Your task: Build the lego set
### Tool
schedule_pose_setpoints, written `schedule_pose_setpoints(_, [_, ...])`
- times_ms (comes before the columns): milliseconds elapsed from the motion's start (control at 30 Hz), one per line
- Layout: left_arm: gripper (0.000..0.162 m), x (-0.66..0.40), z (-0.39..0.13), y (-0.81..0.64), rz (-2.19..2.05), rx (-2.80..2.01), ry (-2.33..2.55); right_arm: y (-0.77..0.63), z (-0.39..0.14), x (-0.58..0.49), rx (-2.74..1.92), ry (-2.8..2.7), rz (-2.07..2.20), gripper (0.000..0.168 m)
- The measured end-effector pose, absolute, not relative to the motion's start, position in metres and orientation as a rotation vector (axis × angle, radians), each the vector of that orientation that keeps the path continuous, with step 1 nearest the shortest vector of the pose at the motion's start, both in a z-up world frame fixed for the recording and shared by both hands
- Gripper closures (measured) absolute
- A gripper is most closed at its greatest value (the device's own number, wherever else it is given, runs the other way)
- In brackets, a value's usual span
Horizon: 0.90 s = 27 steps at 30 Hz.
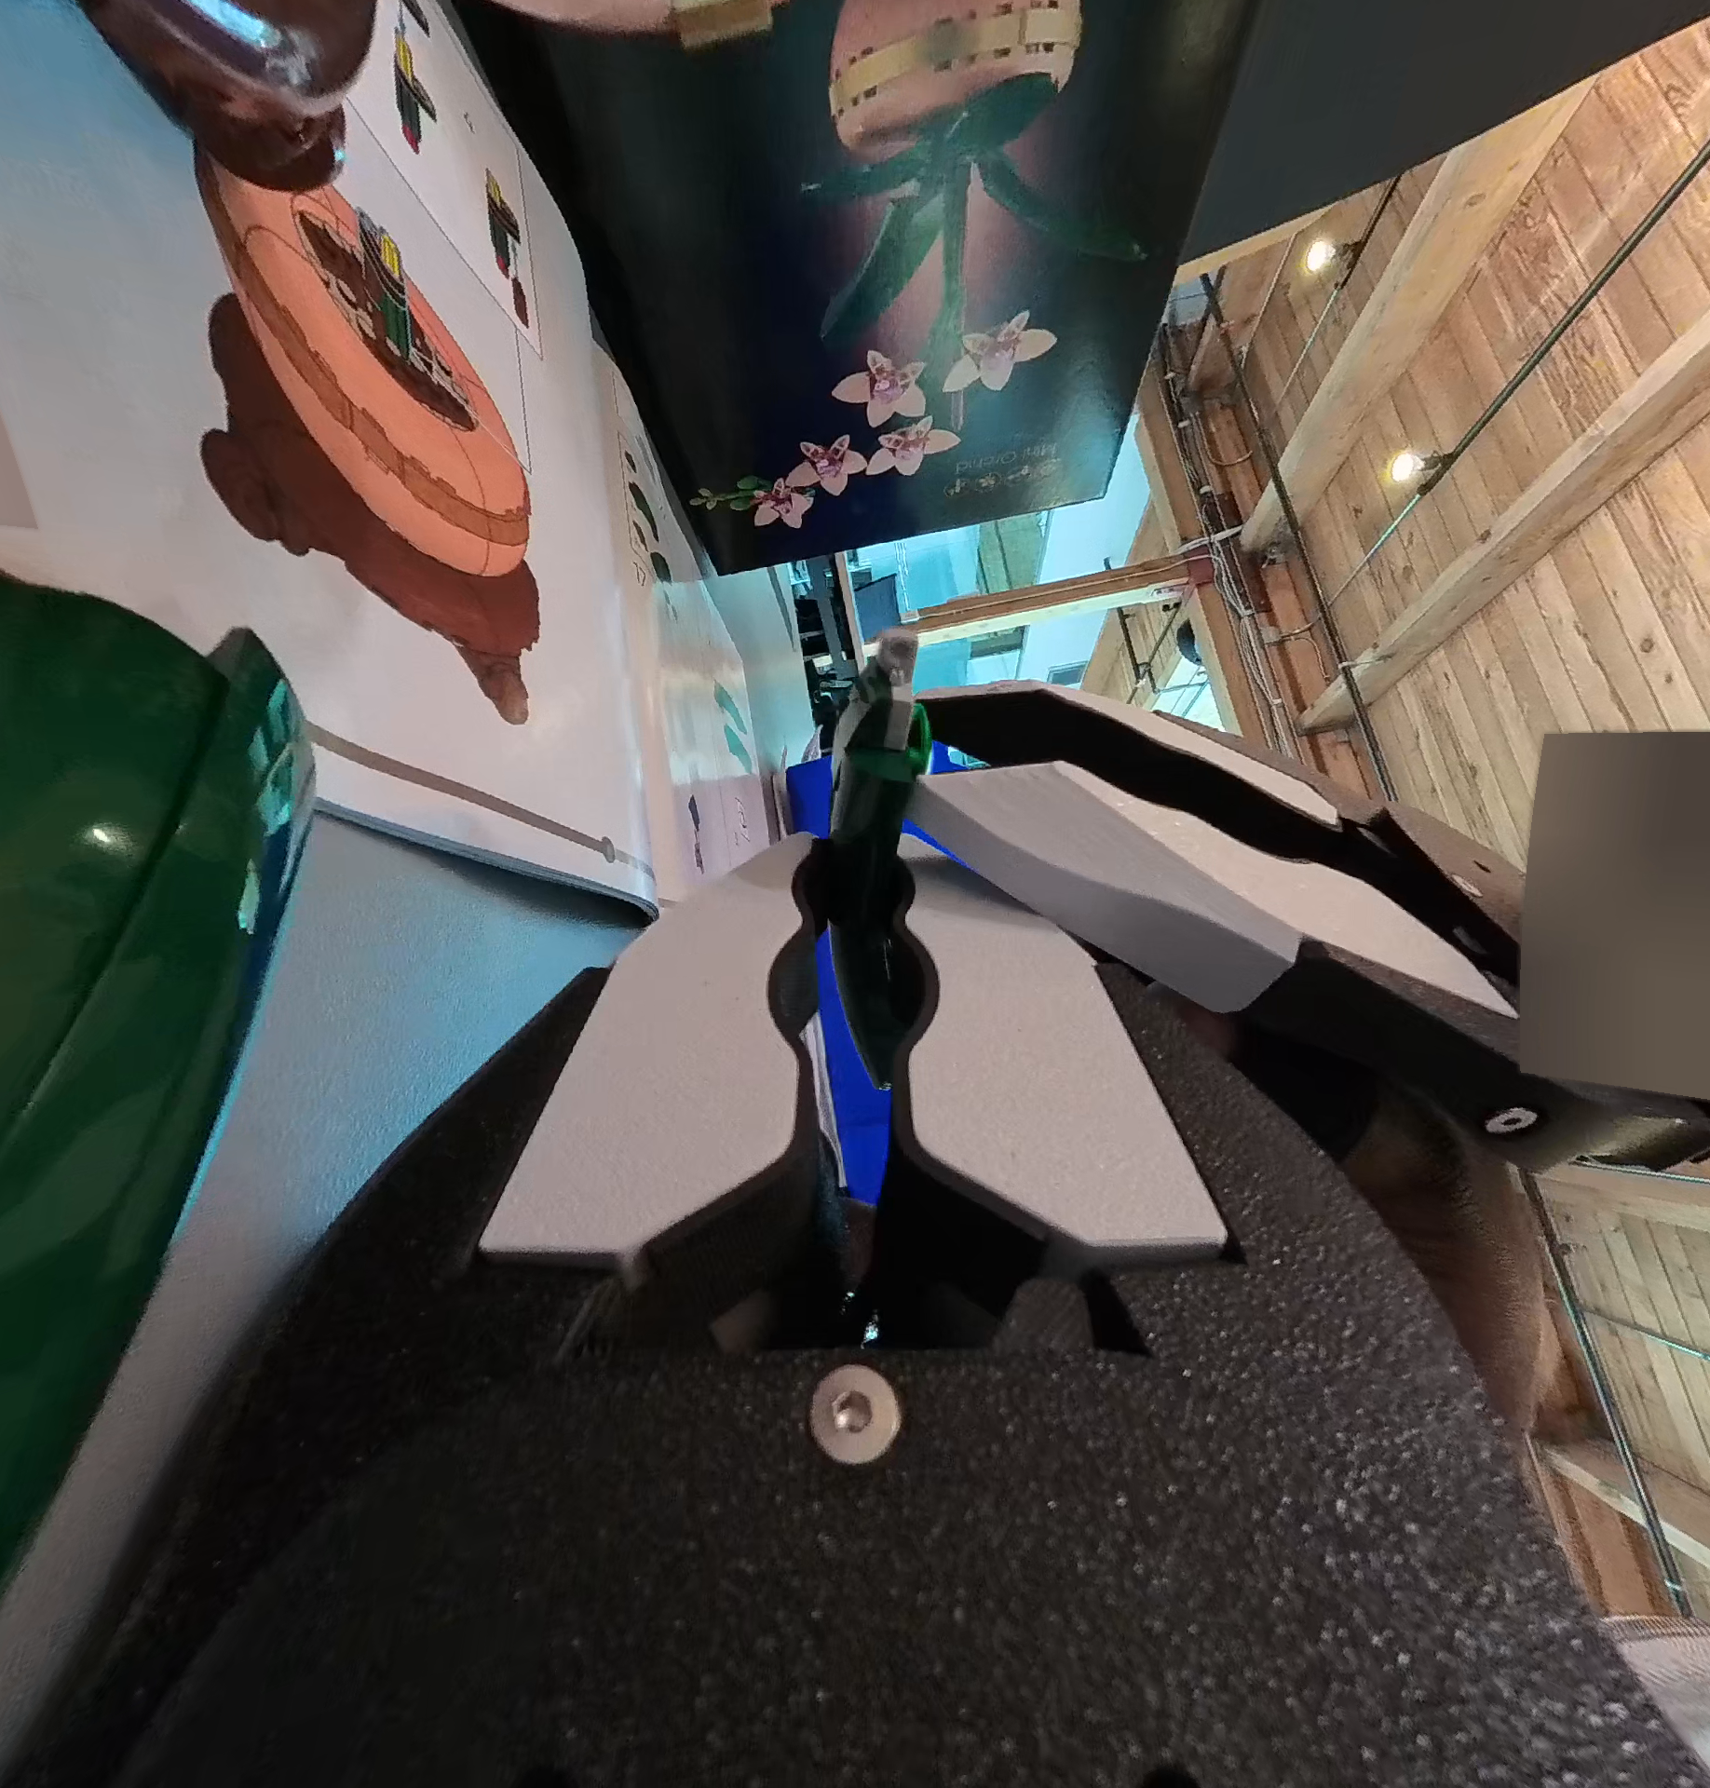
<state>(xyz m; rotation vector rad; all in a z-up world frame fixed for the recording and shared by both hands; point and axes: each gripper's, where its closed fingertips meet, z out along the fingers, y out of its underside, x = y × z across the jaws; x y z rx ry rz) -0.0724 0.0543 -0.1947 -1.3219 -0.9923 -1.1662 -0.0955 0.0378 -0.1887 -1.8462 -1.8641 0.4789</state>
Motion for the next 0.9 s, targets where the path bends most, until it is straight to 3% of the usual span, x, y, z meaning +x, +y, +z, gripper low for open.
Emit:
schedule_pose_setpoints(333, [0.153,-0.067,-0.197,0.054,-1.319,-1.280,-1.076,0.040,-0.181,-0.093,-1.803,-1.880,0.506,0.146])
schedule_pose_setpoints(600, [0.153,-0.065,-0.196,0.053,-1.322,-1.284,-1.066,0.038,-0.186,-0.086,-1.656,-2.032,0.561,0.160])
schedule_pose_setpoints(800, [0.153,-0.060,-0.194,0.052,-1.328,-1.301,-1.045,0.039,-0.173,-0.078,-1.114,-2.400,0.542,0.148])
schedule_pose_setpoints(900, [0.153,-0.056,-0.193,0.051,-1.330,-1.312,-1.029,0.043,-0.170,-0.074,-0.885,-2.589,0.512,0.149])
